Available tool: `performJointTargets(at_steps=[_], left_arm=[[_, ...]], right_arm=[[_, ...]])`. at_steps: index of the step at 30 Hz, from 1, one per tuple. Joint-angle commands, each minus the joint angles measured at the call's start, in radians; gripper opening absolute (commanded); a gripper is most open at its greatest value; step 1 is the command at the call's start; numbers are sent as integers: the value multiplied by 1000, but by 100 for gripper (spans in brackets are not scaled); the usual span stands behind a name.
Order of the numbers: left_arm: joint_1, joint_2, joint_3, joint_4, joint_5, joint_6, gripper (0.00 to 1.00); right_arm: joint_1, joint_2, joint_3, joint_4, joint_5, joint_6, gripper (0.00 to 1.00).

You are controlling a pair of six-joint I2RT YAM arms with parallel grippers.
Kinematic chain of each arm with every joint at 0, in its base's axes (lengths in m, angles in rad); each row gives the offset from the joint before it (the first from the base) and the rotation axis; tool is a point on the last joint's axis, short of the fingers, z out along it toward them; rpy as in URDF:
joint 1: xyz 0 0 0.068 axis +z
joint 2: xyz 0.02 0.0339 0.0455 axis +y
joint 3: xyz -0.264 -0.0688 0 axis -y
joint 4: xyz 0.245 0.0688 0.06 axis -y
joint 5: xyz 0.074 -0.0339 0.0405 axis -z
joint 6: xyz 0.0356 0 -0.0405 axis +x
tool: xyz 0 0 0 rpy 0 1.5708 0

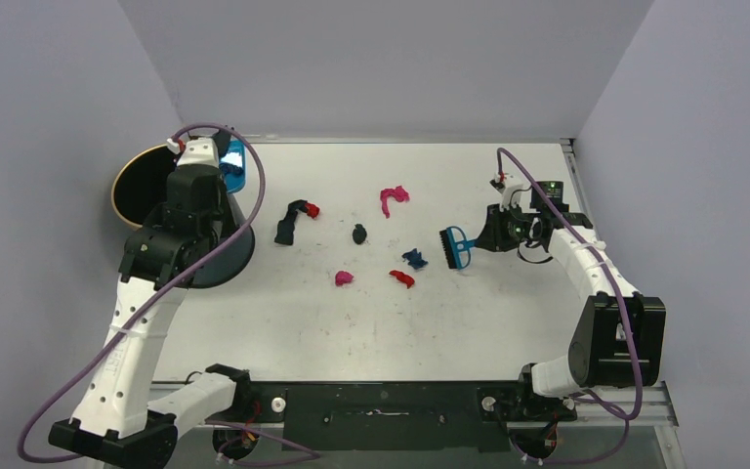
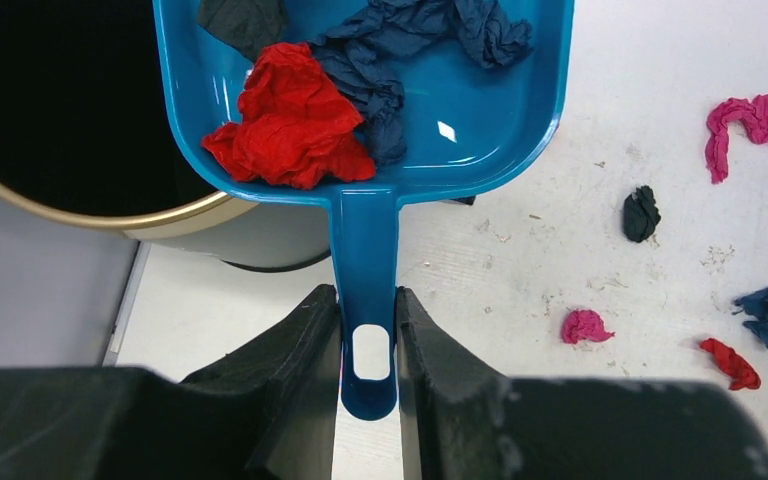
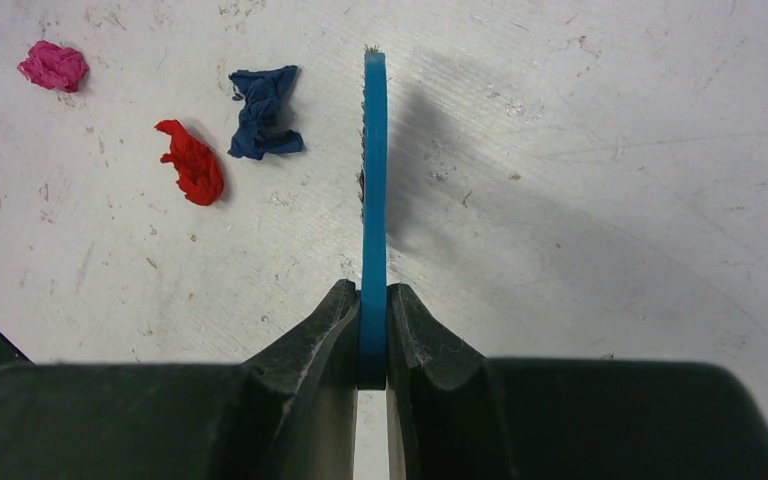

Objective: Sweep away the paper scraps from the table

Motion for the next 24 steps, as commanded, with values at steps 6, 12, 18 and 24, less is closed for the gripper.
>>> performJointTargets(at_steps=[6, 12, 18, 24], left_arm=[[142, -6, -83, 224, 133, -68, 0], [210, -25, -112, 320, 201, -137, 0], [311, -72, -161, 432, 311, -259, 0], [385, -121, -203, 576, 436, -433, 0]], right_arm=[[-4, -23, 6, 47, -57, -22, 5], [-4, -18, 3, 47, -66, -27, 5], [-5, -13, 3, 45, -78, -28, 5], [-5, -13, 2, 41, -84, -30, 5]])
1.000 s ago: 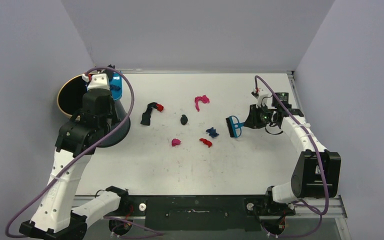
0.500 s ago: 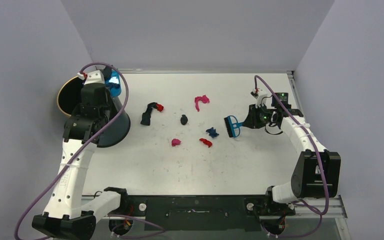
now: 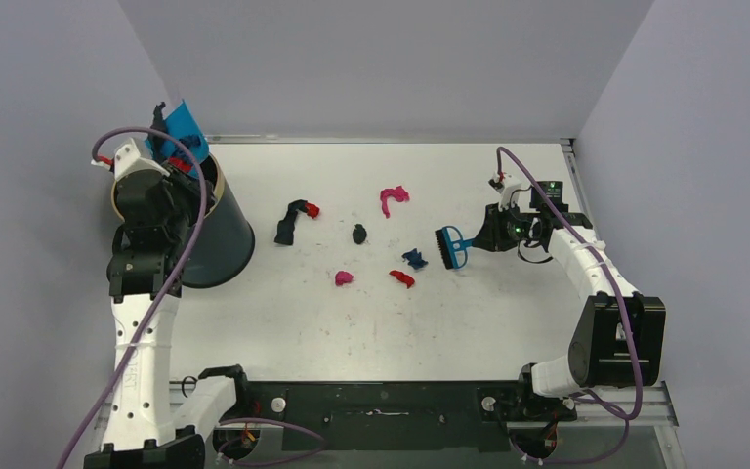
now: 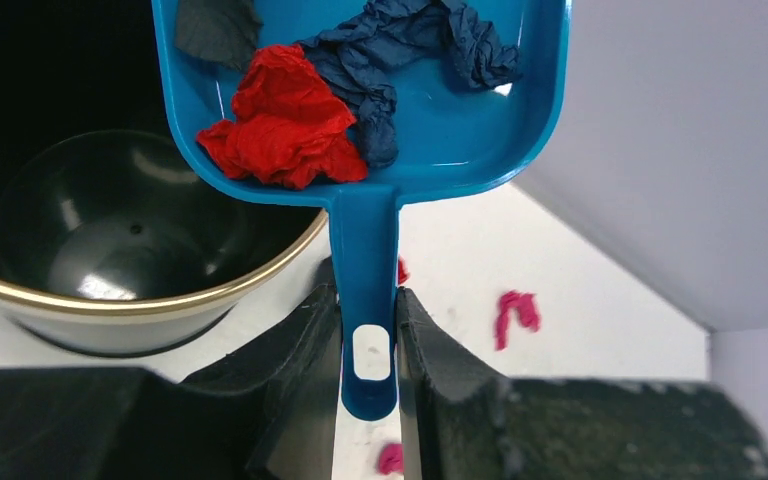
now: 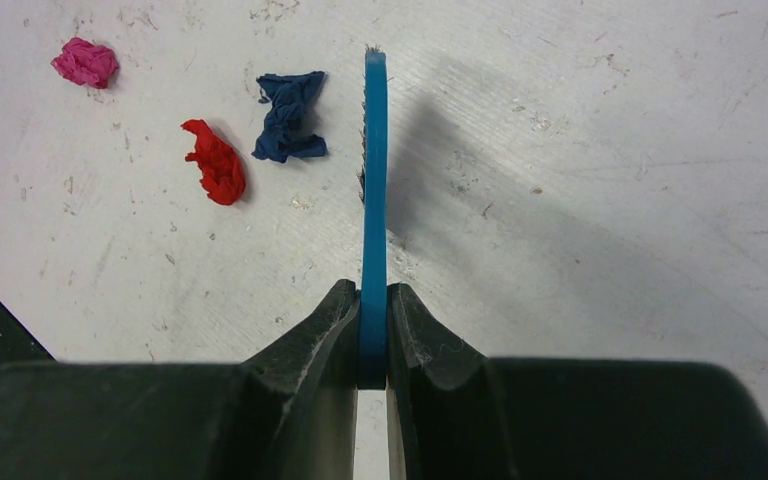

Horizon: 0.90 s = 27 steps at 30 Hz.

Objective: Sweep away the paper scraps from the table

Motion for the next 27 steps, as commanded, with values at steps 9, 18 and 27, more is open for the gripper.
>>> performJointTargets(at_steps=[9, 18, 27], left_arm=[[122, -108, -141, 484, 294, -471, 0], [245, -31, -493, 1142, 505, -1150, 0], [245, -89, -482, 1159, 495, -1134, 0]], right_arm=[[-5, -19, -2, 26, -38, -26, 5], [-4, -31, -8, 21, -38, -34, 5], [-8, -25, -7, 16, -40, -39, 5]])
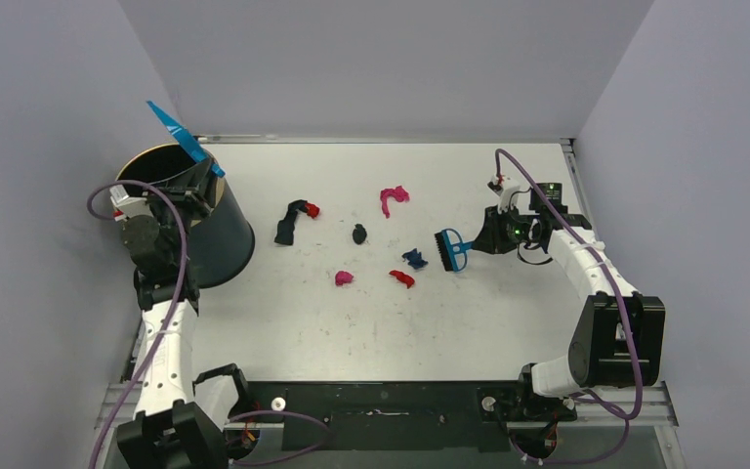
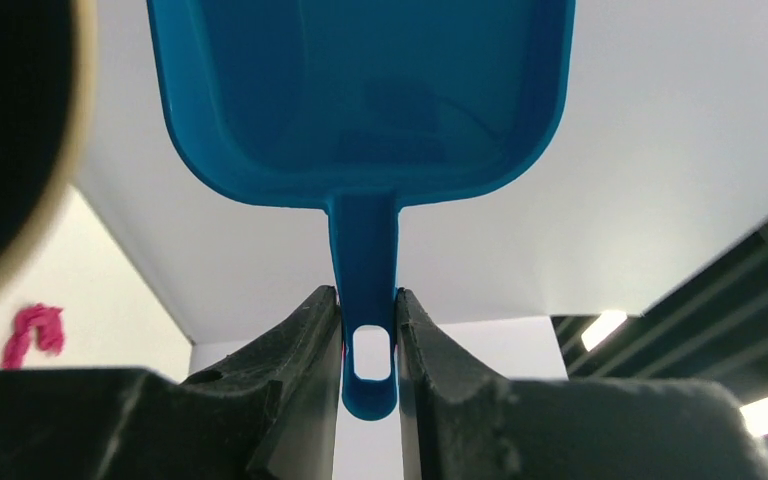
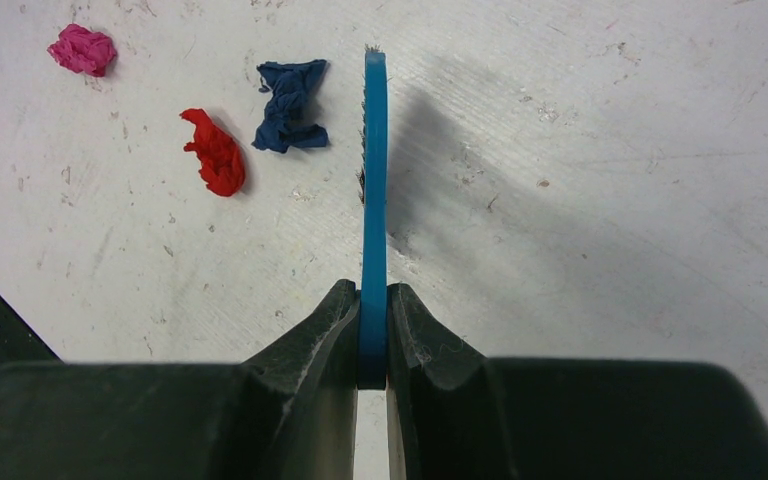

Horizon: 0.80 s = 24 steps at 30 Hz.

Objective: Sweep away the paper scraps from the table

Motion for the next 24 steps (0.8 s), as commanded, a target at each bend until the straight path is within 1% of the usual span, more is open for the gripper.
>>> performJointTargets(at_steps=[1, 5, 8, 11, 13, 14, 17, 20, 23, 24], left_arm=[[6, -75, 74, 139, 21, -17, 0], [4, -68, 54, 161, 31, -28, 0], [-1, -79, 55, 148, 33, -4, 0], [-3, -90, 86, 80, 36, 75, 0], [-20, -96, 132, -14, 36, 178, 0], [-46, -100, 166, -80, 16, 254, 0], [-204, -99, 280, -277, -87, 511, 0], [-358, -84, 347, -382, -174, 691, 0], [-446, -50, 381, -470, -157, 828, 0], [-472, -36, 397, -532, -144, 886, 0]], right_arm=[[-6, -25, 4, 18, -35, -23, 5], [-7, -32, -3, 18, -33, -24, 5], [-8, -34, -4, 18, -32, -23, 5], [-8, -33, -1, 17, -35, -22, 5], [-11, -41, 1, 17, -43, -22, 5], [-12, -49, 0, 20, -46, -21, 5], [-12, -75, -7, 33, -48, -12, 5], [-13, -85, 1, 27, -42, -9, 5], [-13, -86, 23, 11, -37, -11, 5], [-13, -85, 33, 5, -41, -12, 5]])
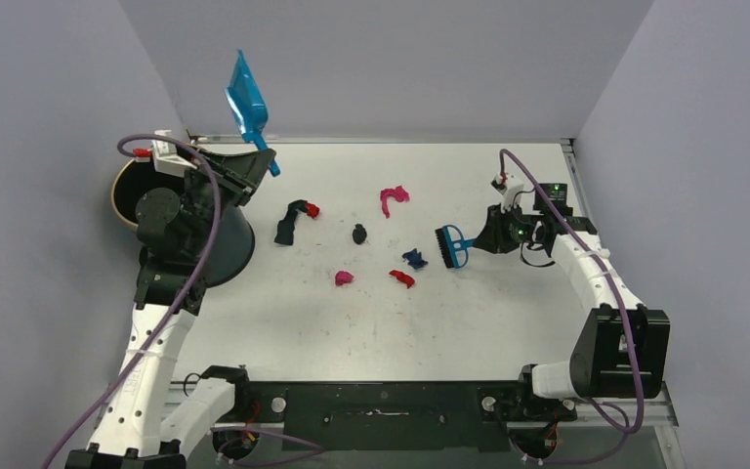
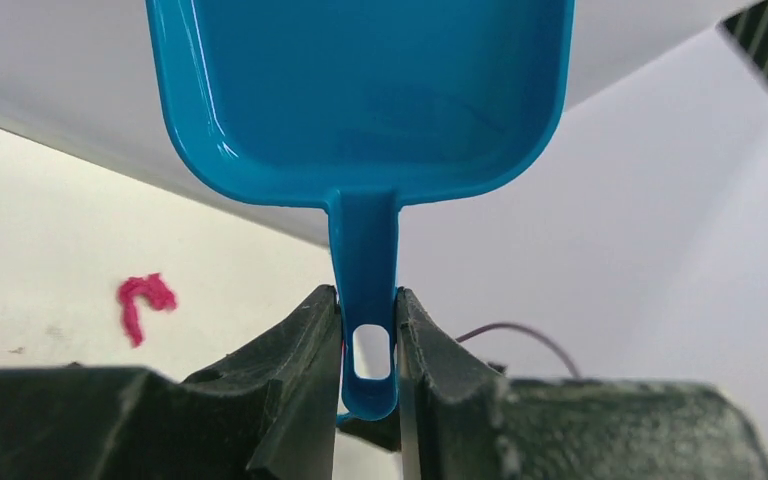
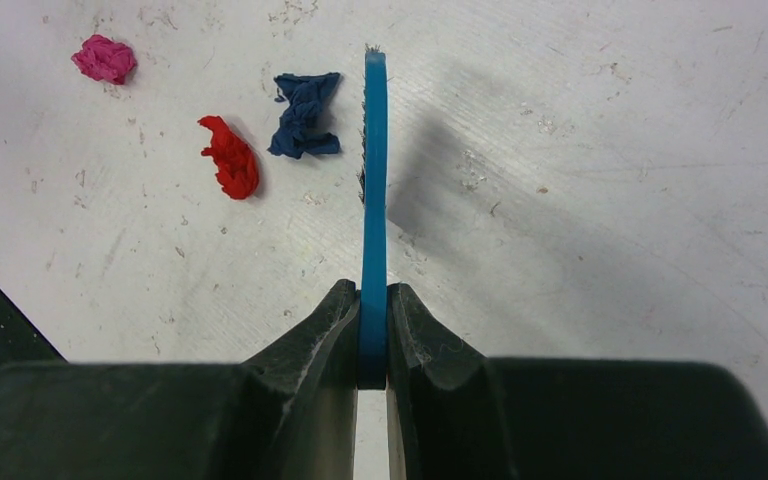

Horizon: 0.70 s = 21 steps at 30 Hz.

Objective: Sweep away the paper scraps from the table

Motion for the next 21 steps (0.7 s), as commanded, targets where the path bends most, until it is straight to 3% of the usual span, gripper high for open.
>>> performJointTargets(at_steps=[1, 5, 10, 13, 21], left_arm=[[-107, 48, 84, -260, -27, 372, 0], [-216, 81, 111, -500, -68, 601, 0], [-313, 58, 68, -721, -155, 760, 0], [-368, 58, 63, -845, -169, 811, 0], [-497, 197, 98, -1224, -290, 826, 0]], right_arm=[[-6, -28, 53, -1, -31, -12, 5], [-5, 6, 119, -43, -42, -22, 5], [6, 83, 228, -102, -53, -29, 5], [27, 128, 297, -122, -20, -27, 5], [242, 250, 538, -186, 212, -39, 5]])
